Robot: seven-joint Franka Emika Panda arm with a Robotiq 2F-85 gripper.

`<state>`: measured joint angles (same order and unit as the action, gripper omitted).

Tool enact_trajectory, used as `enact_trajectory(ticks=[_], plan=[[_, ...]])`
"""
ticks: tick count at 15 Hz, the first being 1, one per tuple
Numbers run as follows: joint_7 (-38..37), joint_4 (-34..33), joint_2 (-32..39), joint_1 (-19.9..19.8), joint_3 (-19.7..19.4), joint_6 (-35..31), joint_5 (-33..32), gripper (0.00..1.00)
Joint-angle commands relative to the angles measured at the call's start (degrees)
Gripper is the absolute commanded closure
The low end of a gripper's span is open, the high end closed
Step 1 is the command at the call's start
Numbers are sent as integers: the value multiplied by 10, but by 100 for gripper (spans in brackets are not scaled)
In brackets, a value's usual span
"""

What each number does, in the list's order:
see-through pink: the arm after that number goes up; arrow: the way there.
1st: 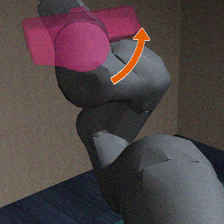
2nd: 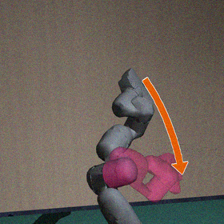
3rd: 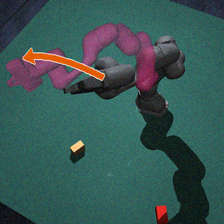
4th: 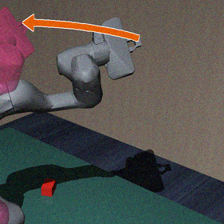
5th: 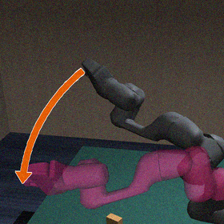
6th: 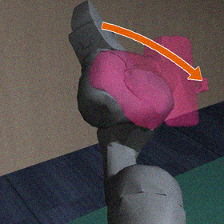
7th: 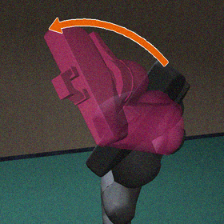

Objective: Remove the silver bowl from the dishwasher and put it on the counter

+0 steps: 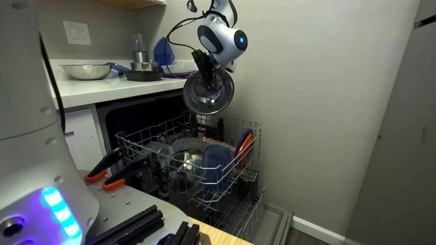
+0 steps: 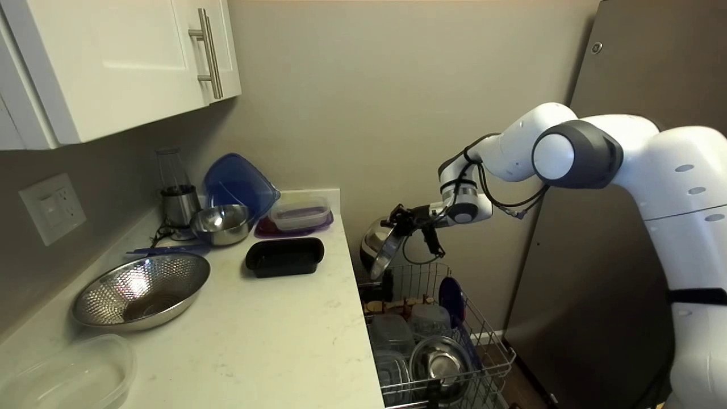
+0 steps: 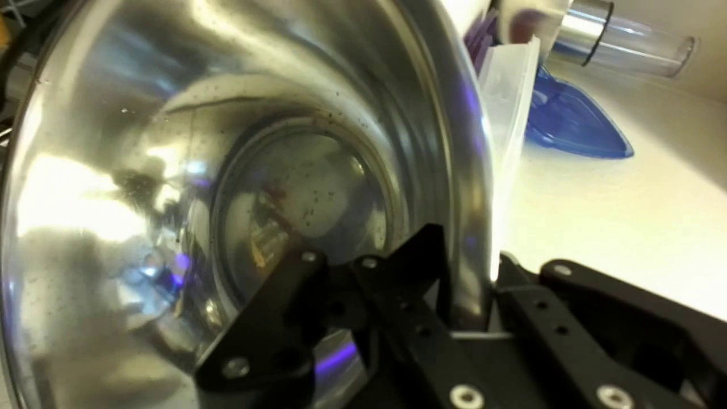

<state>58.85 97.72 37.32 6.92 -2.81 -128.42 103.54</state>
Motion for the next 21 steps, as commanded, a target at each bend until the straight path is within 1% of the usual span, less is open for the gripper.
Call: enact_trajectory(ticks=[1,7,9,10,11,12,13,15,17,18,20,21], plan=[[-48,25,-35,18,-1,-54,-93,98],[-117,26,-42,37,12,-118,-268,98],[-162,43,-60,53,11,-140,-357,98],[-191,51,-67,87,-24,-133,-398,98],[-224,57,-76,81,-12,-141,-458,98],[-254,60,-83,97,-27,-138,-506,98],[-286,63,-90,105,-33,-137,-557,98],[-352,61,-99,100,-23,-134,-659,98],[-412,54,-101,75,6,-129,-755,98],[-438,49,-101,68,13,-124,-795,98],[-476,45,-100,59,25,-116,-867,98],[-481,46,-101,57,29,-110,-903,98]])
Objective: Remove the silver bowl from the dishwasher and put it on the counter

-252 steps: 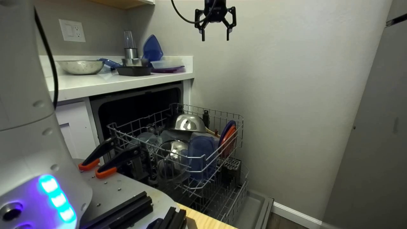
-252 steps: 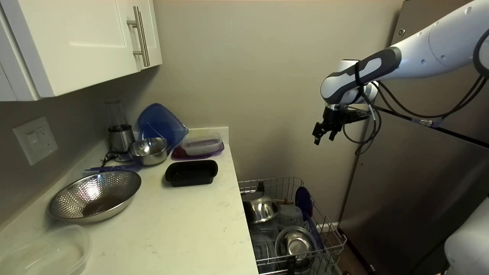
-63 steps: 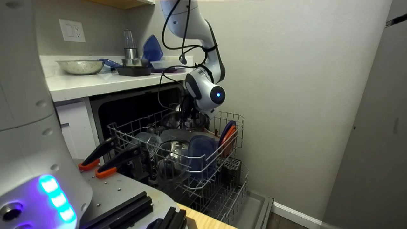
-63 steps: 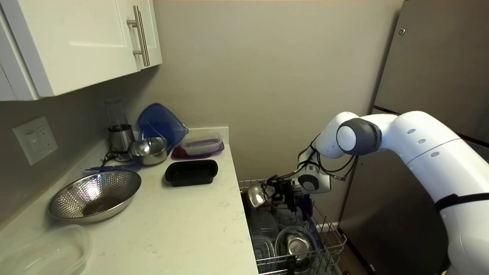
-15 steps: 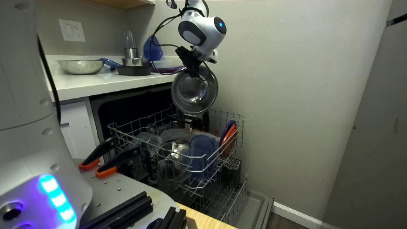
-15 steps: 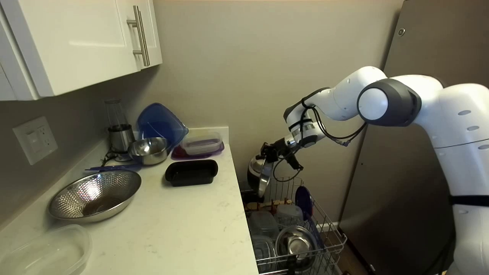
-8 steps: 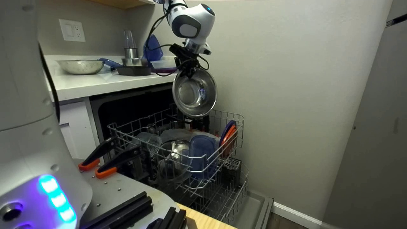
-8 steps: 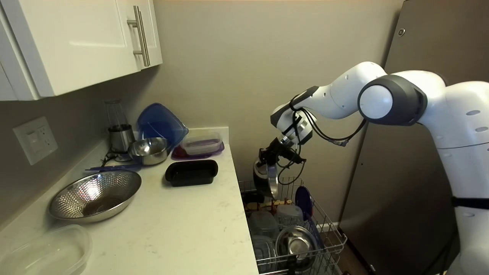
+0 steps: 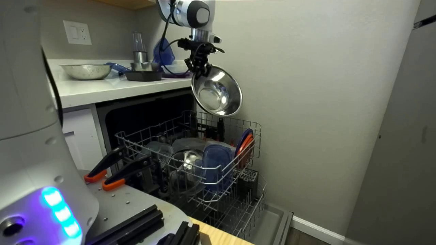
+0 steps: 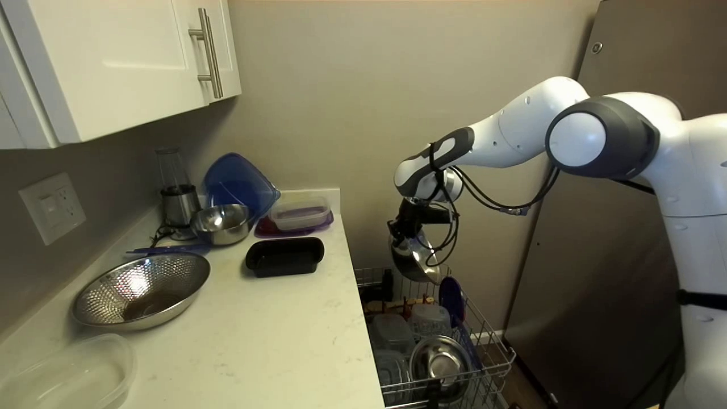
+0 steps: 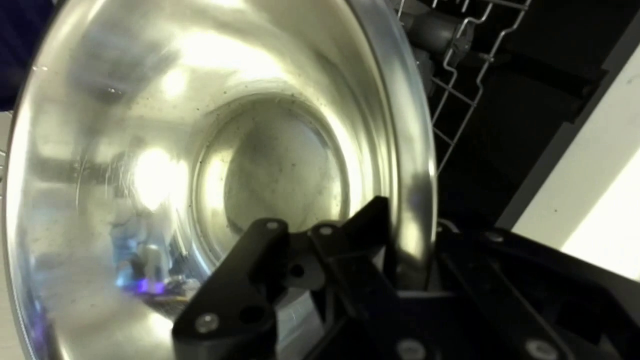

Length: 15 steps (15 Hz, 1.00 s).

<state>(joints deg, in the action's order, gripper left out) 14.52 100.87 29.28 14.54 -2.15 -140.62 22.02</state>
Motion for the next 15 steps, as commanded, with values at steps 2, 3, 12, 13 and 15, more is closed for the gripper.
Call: enact_trajectory(ticks=[2,3,12,13,15], plan=[[-47,17,-22,-18,24,20,-157,98],[-50,17,-23,-17,24,23,-189,98],[-38,17,-21,-3,31,62,-408,98],[-41,17,-20,-1,31,66,-425,98],[-49,-2,1,-13,44,60,-404,93]])
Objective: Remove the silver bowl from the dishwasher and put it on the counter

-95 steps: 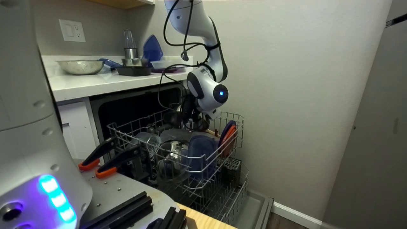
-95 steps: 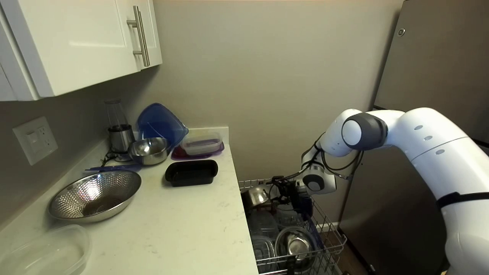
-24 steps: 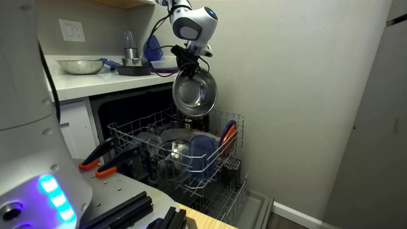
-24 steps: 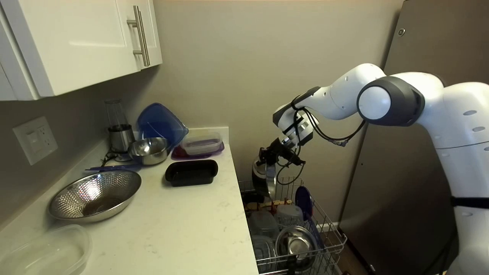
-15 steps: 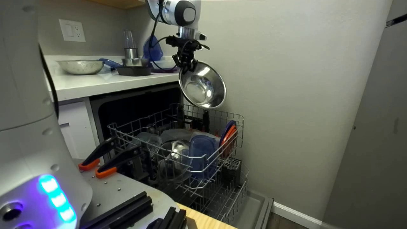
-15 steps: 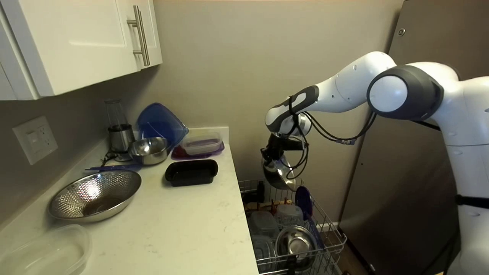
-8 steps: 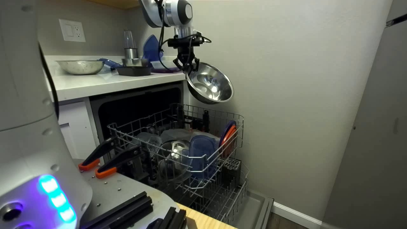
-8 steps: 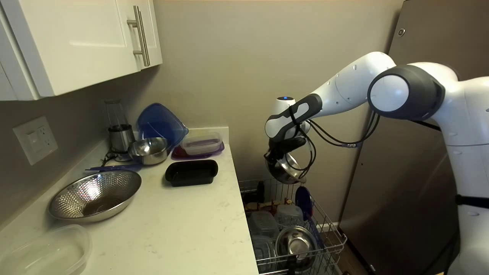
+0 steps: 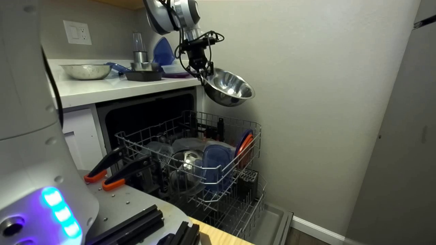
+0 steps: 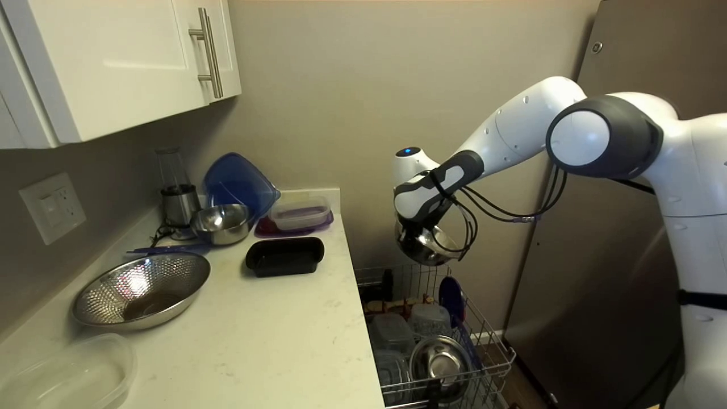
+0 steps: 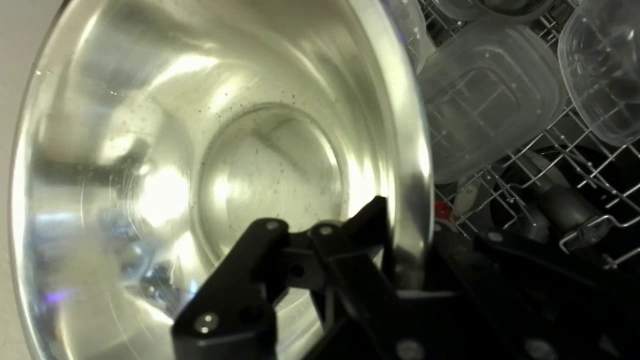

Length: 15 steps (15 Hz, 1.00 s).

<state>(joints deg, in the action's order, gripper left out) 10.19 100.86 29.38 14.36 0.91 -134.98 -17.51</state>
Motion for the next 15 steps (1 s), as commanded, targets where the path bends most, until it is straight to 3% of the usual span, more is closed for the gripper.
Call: enact_trajectory(ticks=[1,11,12,15], plan=[[-5,-2,2,-12,15,3,-8,93],[-5,-3,6,-13,15,3,-8,93],[-1,-10,5,-8,12,7,-20,98],[19,-72,11,26,9,61,-87,98]])
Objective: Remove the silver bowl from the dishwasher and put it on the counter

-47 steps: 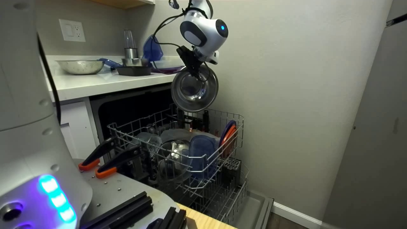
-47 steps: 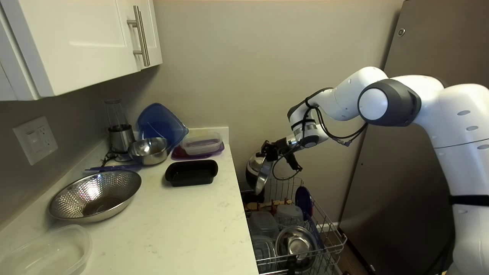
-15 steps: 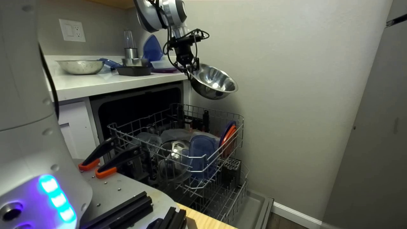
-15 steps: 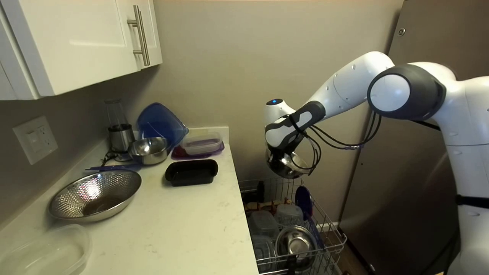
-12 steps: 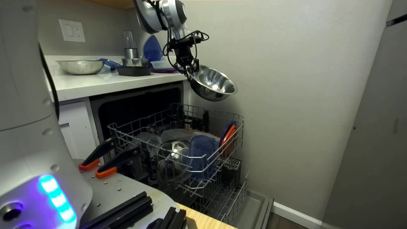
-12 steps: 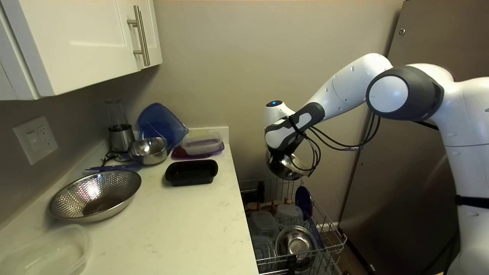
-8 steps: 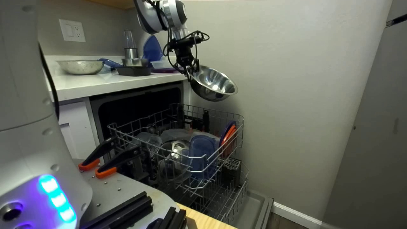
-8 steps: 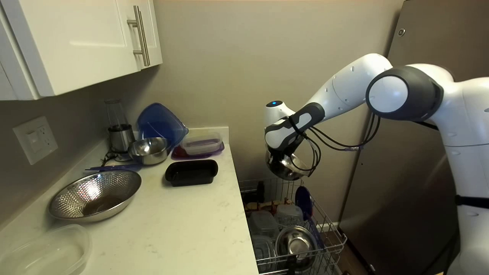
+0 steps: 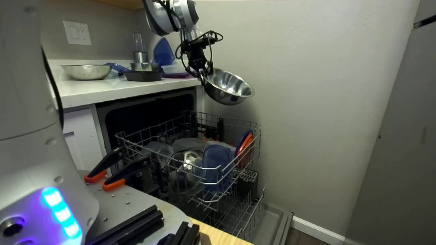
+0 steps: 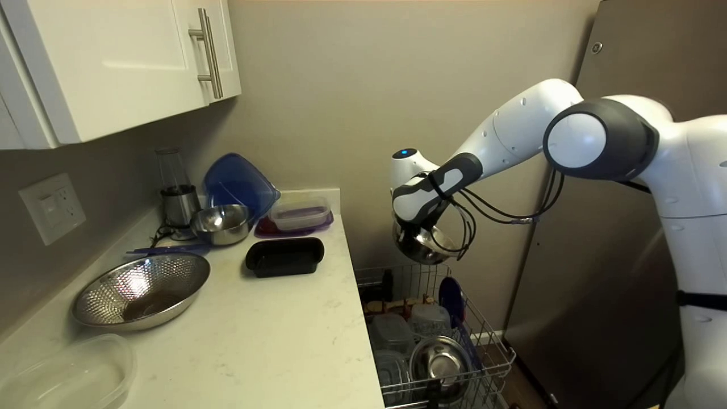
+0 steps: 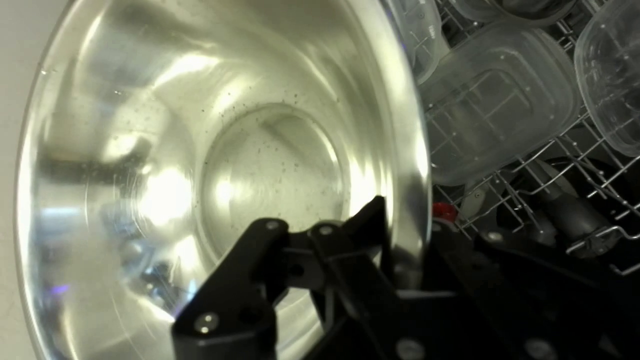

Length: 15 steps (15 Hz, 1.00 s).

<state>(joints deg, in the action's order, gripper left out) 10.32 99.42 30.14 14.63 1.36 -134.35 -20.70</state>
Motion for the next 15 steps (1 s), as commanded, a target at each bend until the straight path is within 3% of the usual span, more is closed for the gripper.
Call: enact_trajectory(ticks=[1,7,11,15], plan=[[22,-91,7,38,12,93,-69,98],[103,-259,29,111,55,237,-143,98],[204,-323,46,133,78,255,-170,98],[298,-343,46,143,95,235,-187,98]])
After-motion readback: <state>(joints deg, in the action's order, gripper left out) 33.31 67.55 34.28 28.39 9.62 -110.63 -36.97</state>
